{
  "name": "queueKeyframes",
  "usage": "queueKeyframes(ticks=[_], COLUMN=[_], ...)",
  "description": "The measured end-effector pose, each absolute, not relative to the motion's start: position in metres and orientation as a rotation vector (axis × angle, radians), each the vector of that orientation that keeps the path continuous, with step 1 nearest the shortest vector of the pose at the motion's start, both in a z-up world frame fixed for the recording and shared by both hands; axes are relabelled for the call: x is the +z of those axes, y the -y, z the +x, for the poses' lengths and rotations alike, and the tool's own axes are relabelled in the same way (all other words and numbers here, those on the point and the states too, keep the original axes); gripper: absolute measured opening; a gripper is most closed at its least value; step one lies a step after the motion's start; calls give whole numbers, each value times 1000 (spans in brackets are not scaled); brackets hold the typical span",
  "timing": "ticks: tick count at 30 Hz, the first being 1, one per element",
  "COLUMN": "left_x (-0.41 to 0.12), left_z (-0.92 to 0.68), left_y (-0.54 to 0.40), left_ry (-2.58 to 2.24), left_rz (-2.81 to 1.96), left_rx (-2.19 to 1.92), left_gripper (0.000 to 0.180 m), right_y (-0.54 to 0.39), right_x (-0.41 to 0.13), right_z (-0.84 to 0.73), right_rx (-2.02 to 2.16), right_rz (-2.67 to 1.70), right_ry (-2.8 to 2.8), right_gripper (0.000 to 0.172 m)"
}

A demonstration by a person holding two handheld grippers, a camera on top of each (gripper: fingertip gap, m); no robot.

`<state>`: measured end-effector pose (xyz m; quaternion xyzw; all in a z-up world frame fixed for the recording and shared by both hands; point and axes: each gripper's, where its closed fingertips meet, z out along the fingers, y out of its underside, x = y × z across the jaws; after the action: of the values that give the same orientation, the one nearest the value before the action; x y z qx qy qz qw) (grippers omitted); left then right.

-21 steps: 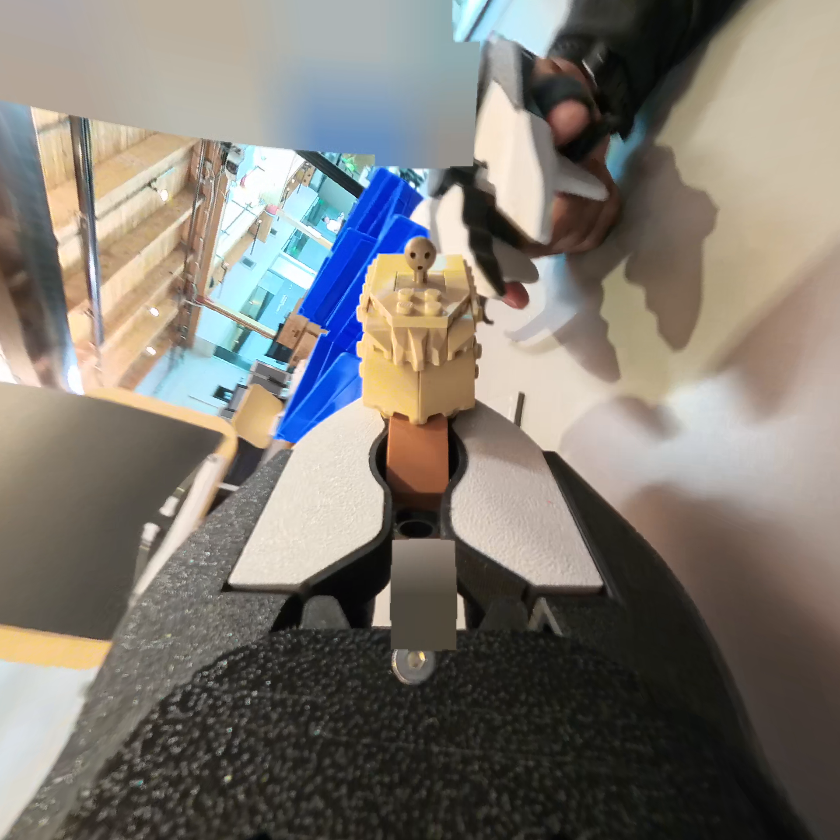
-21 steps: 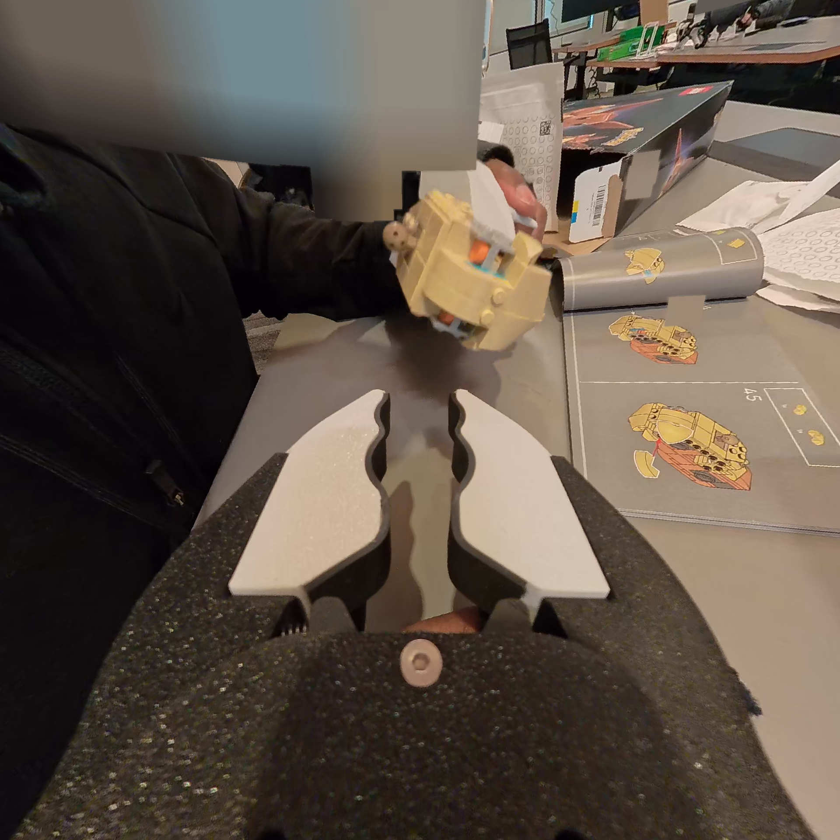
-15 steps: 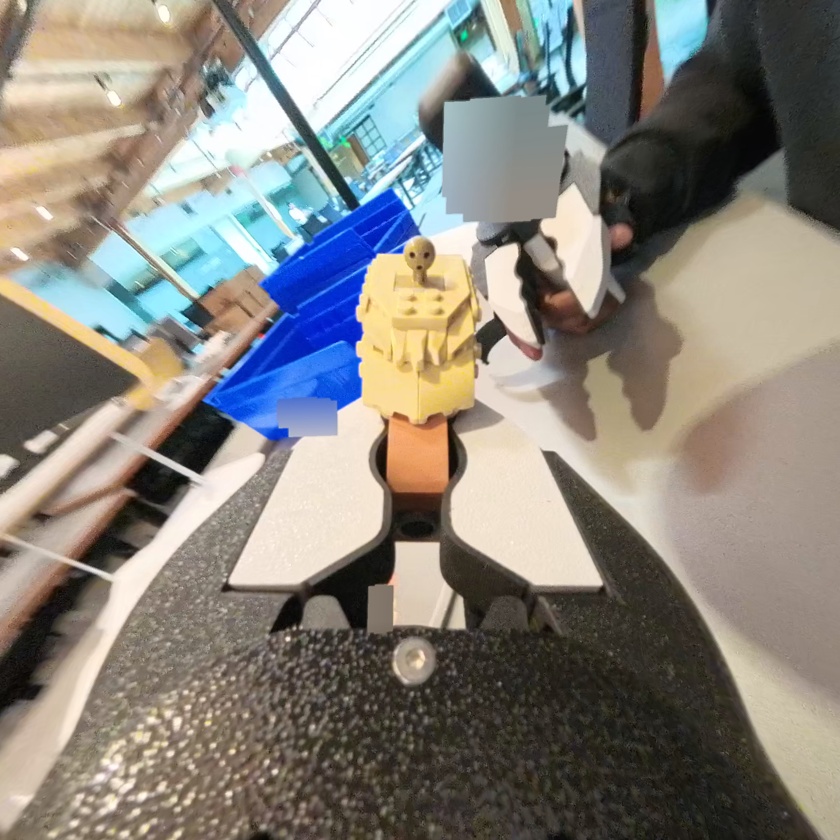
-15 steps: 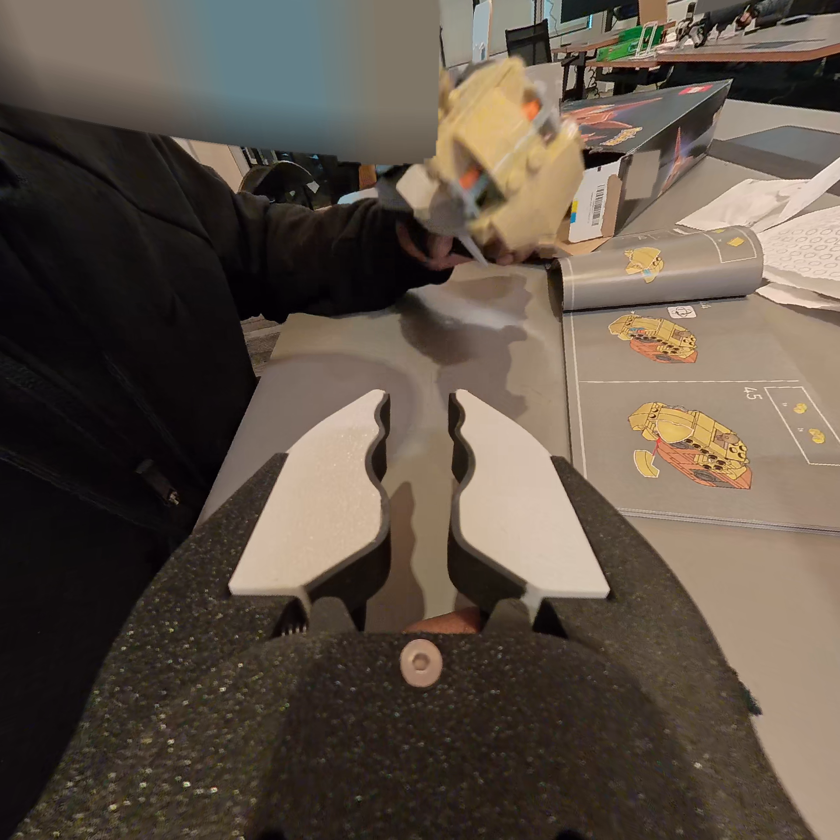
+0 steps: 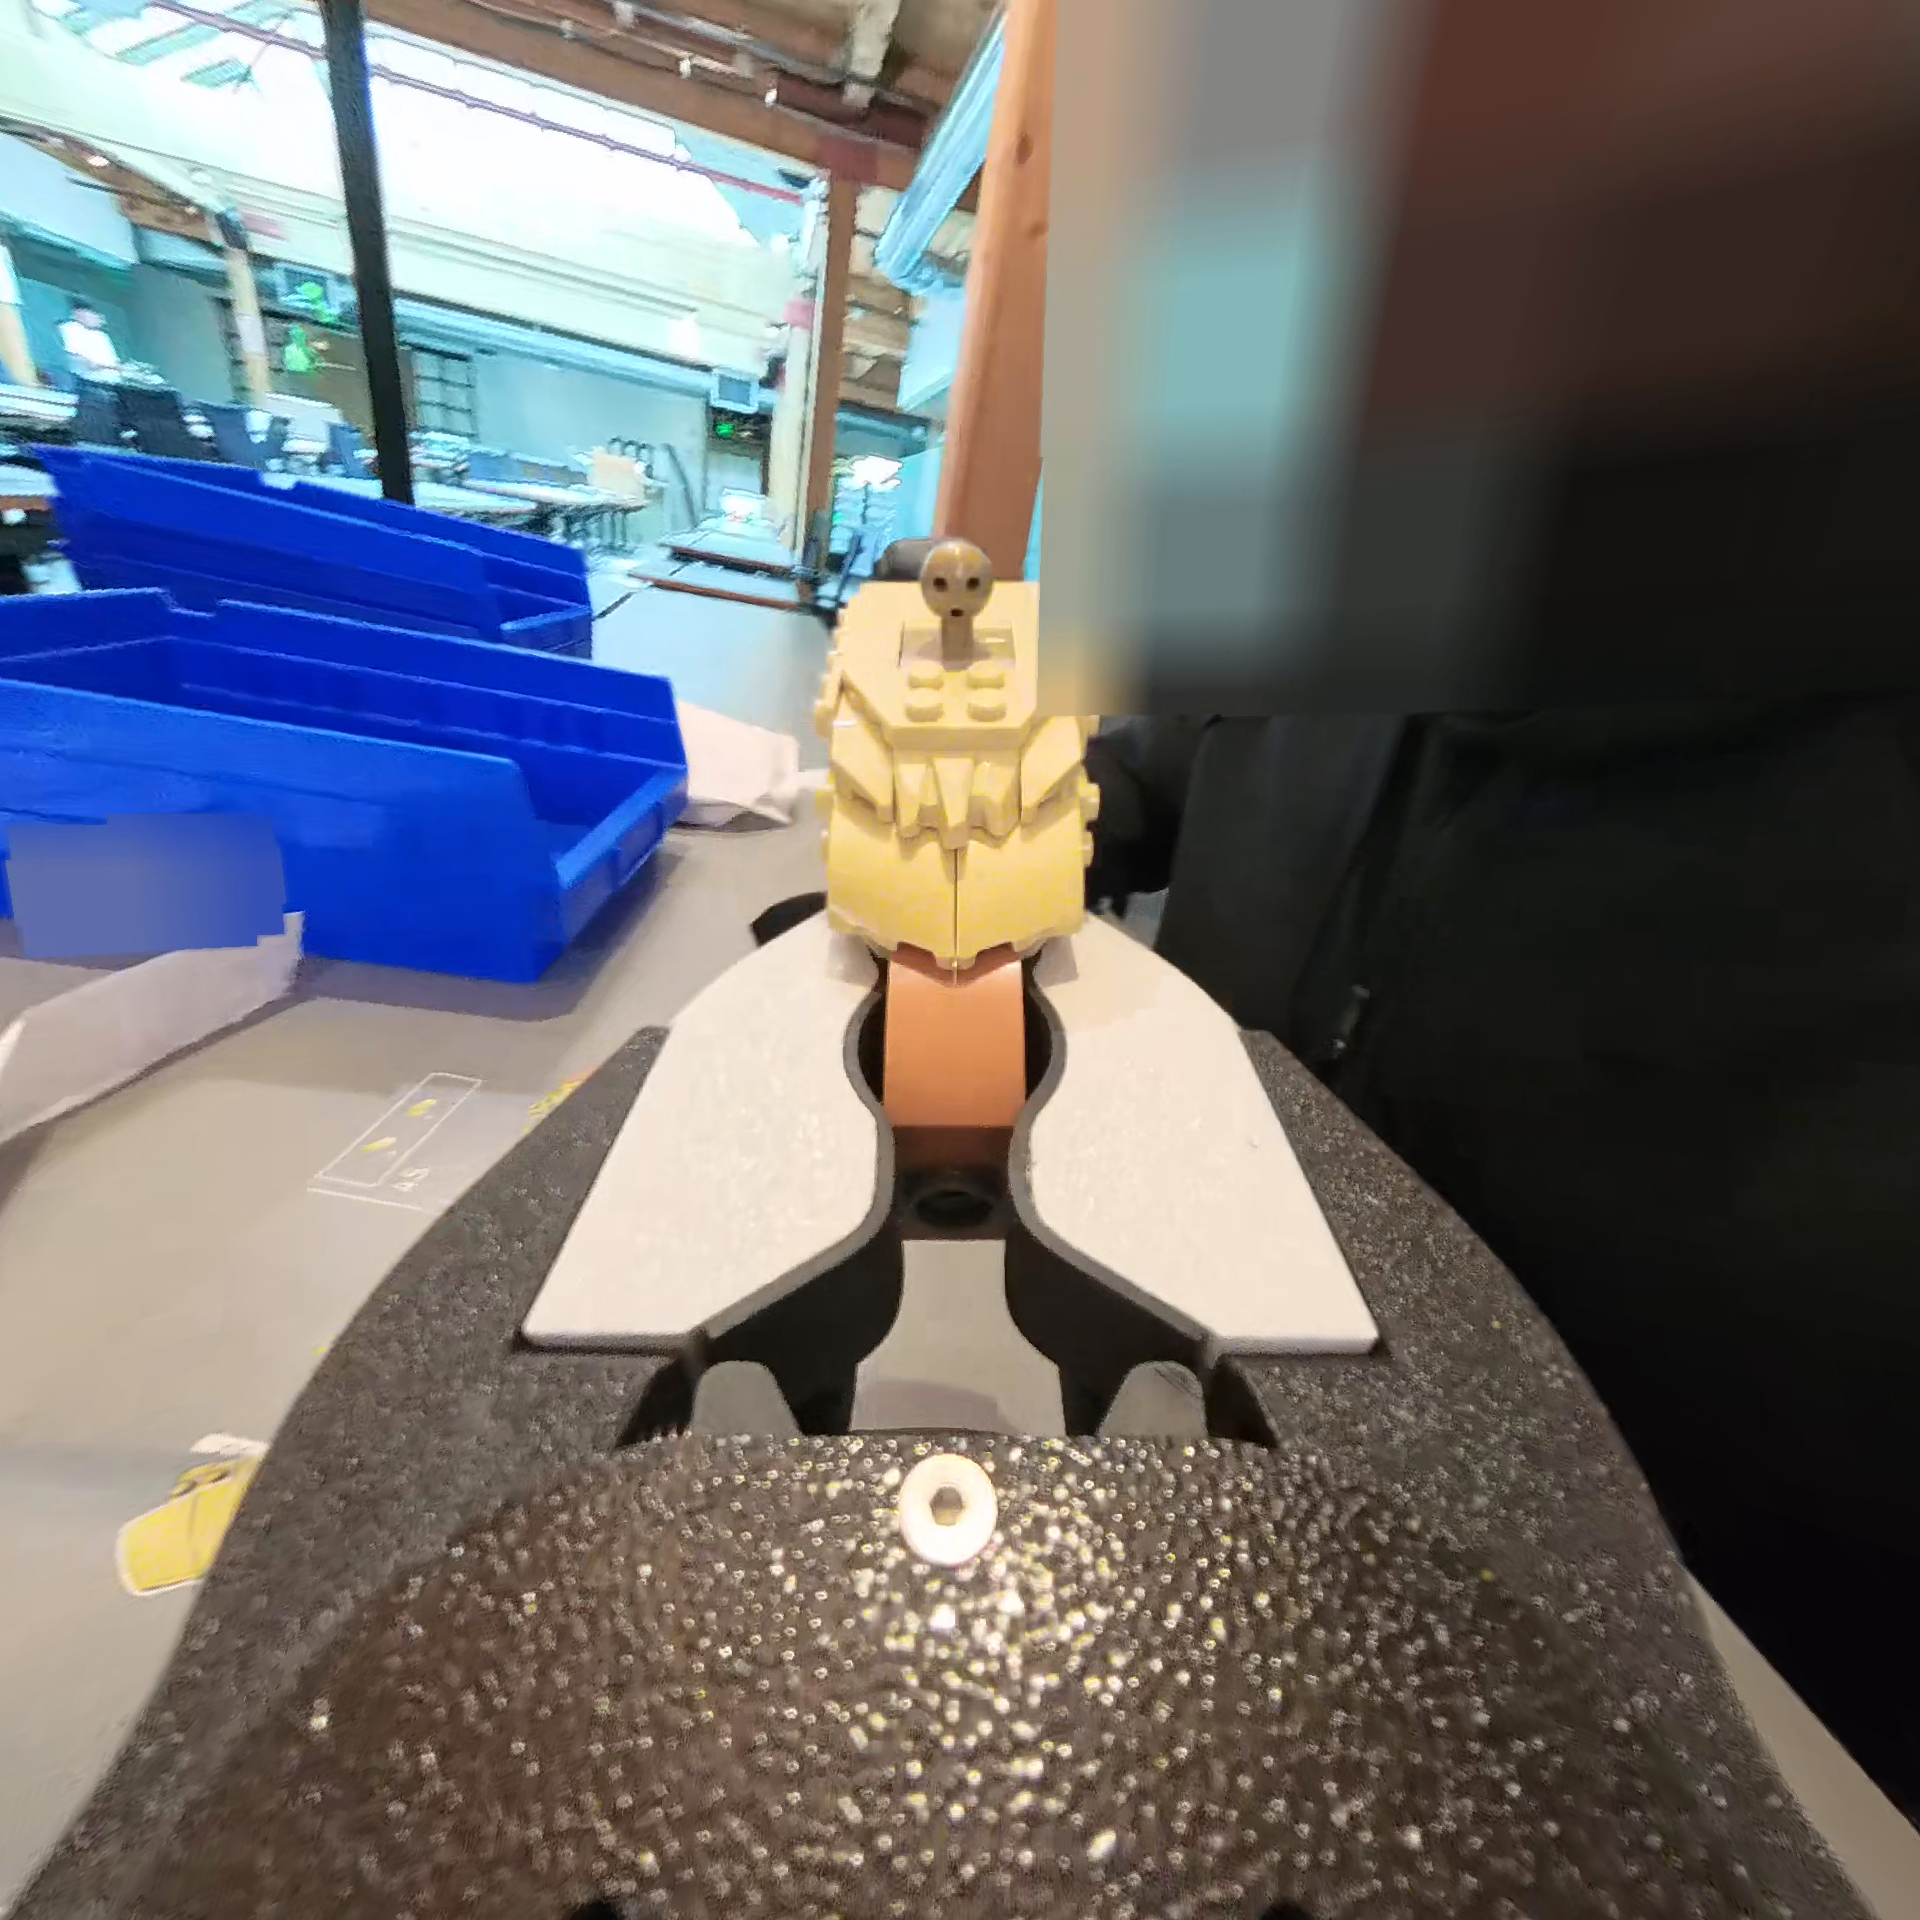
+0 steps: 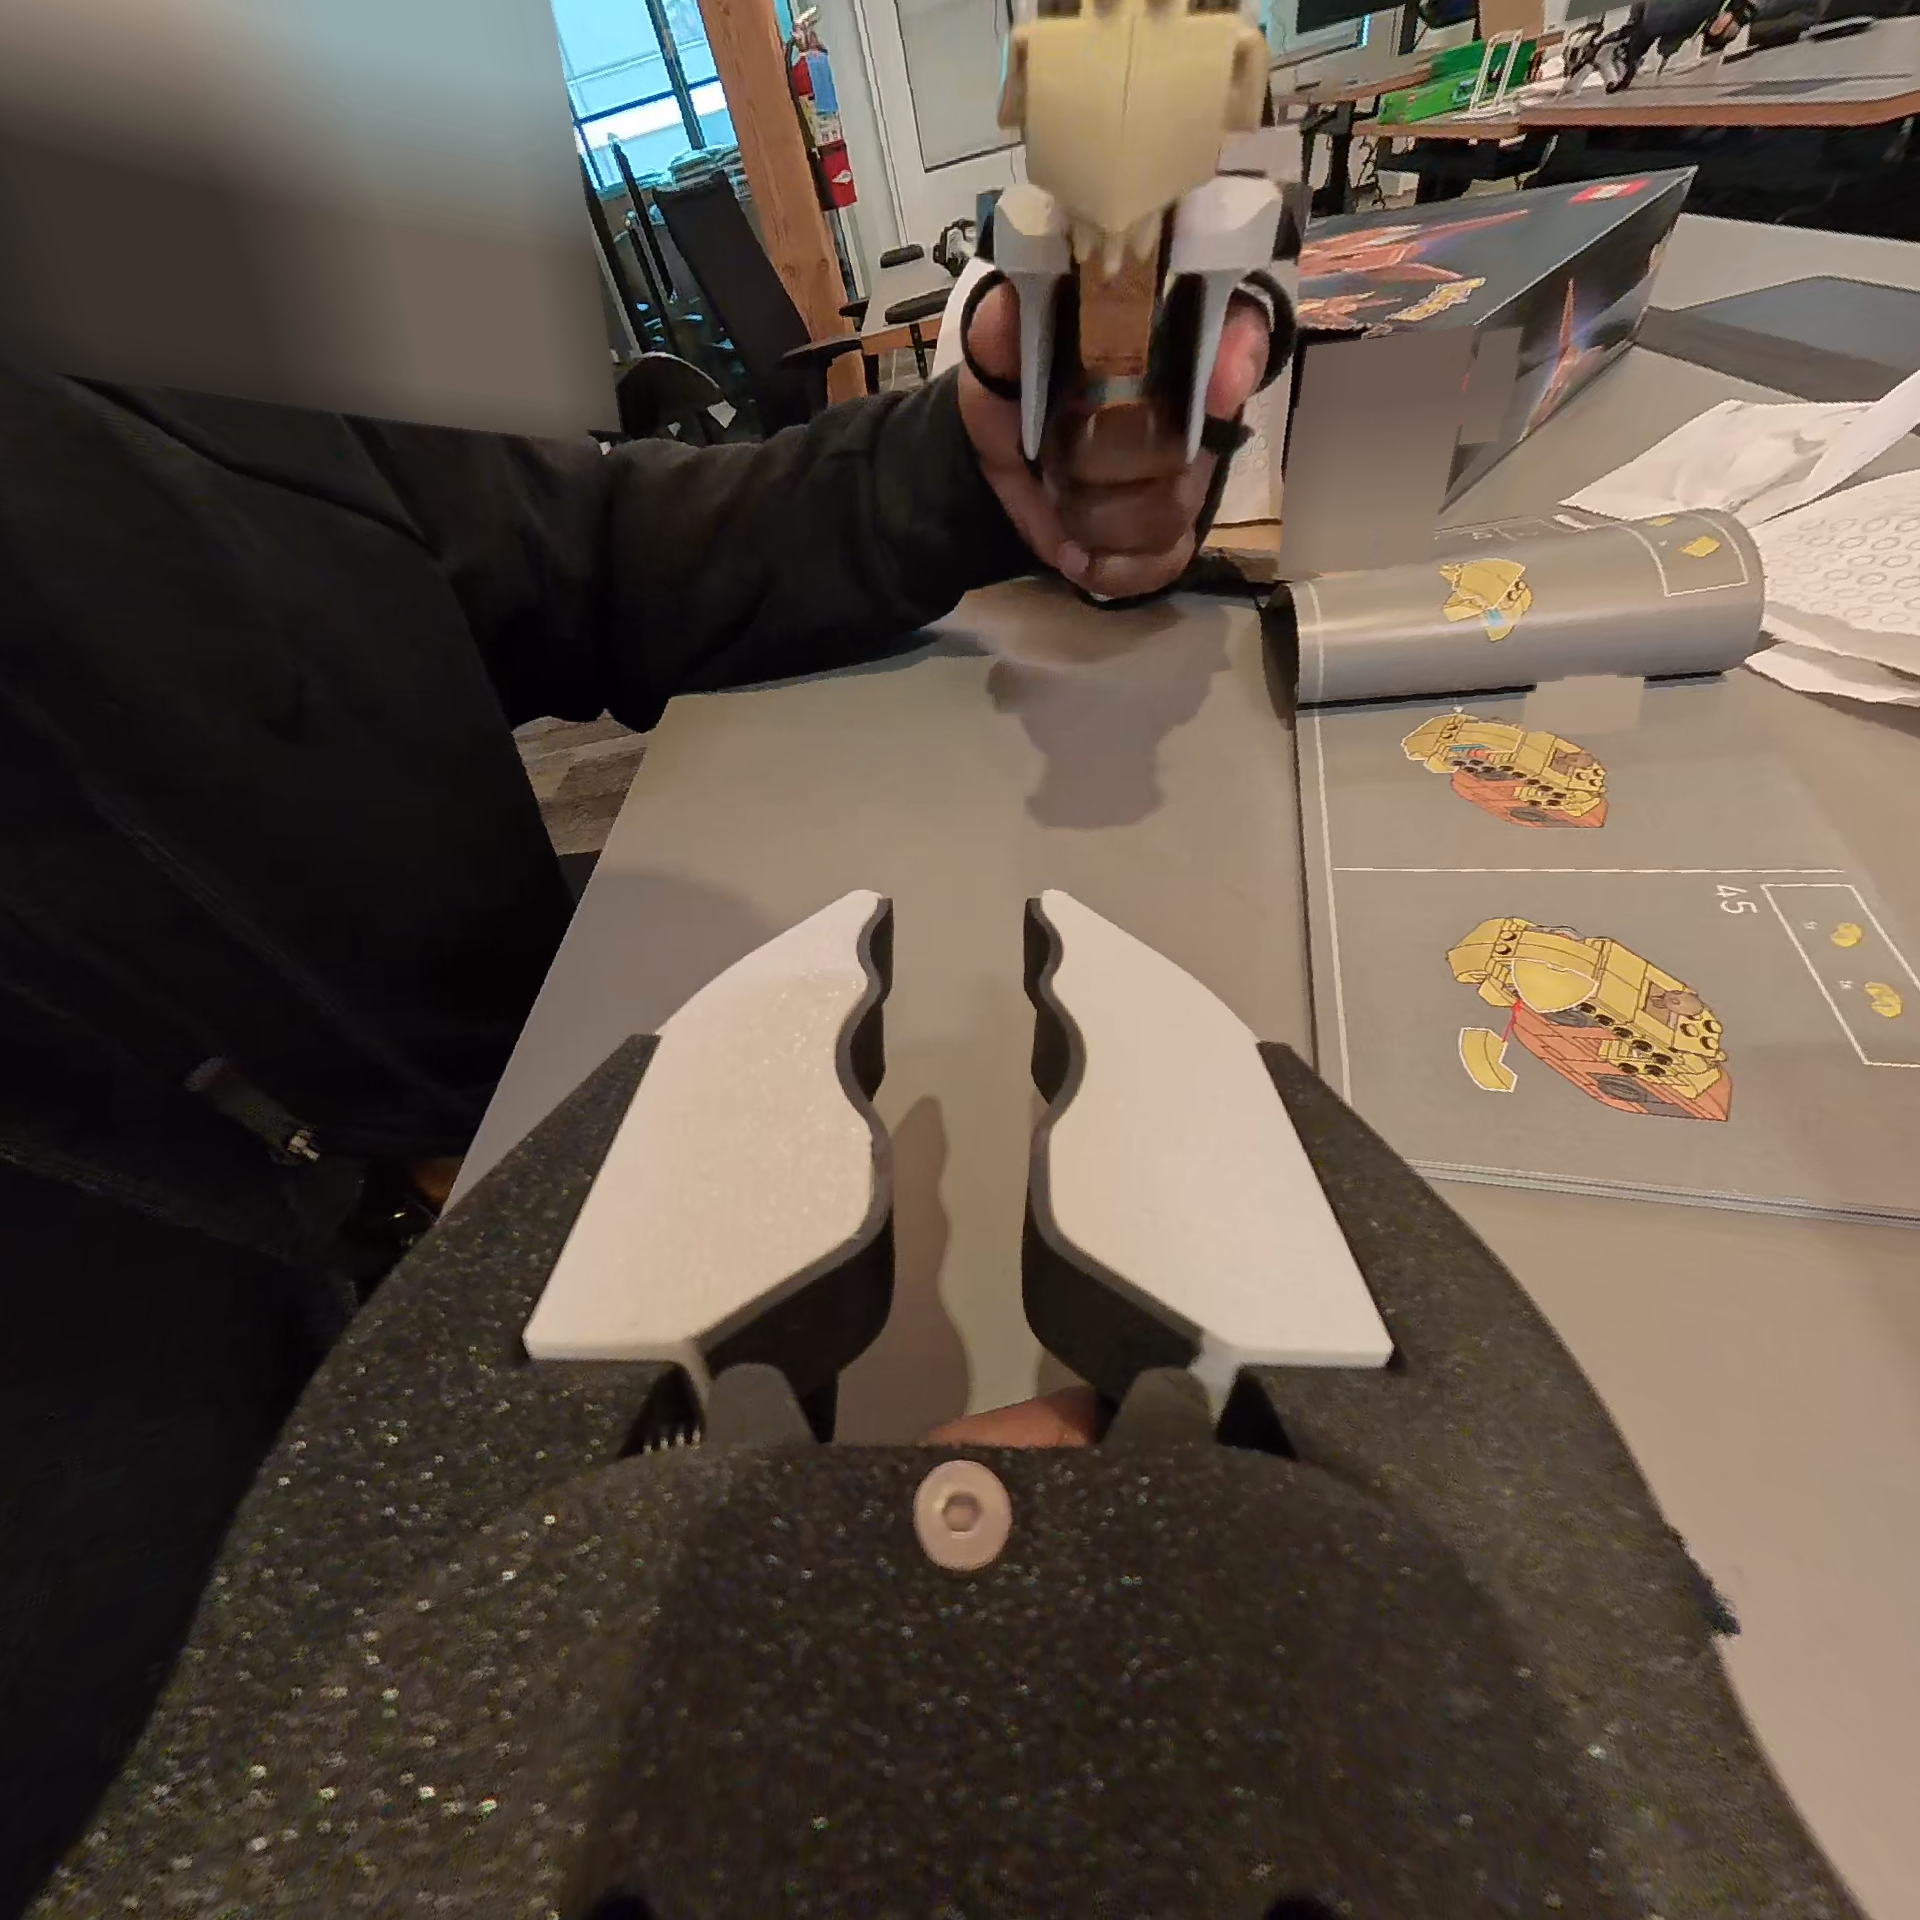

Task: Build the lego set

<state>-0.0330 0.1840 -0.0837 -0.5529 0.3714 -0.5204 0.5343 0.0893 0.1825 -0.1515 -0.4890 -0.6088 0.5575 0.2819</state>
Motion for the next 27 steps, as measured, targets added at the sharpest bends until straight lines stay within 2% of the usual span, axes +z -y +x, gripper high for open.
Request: queueKeyframes(ticks=[6,27], left_x=[-79,-91], left_z=[-48,-53], left_y=[-165,-162], left_ry=[-942,-981], left_rz=[-1166,-1152], left_rx=[-1417,-1413], left_gripper=[18,18], right_y=[-180,-180], right_x=[-153,-152], right_z=[90,90], right_rx=[1496,1505], right_rz=[-1308,-1310], right_ry=[1649,1649], right_gripper=[24,24])
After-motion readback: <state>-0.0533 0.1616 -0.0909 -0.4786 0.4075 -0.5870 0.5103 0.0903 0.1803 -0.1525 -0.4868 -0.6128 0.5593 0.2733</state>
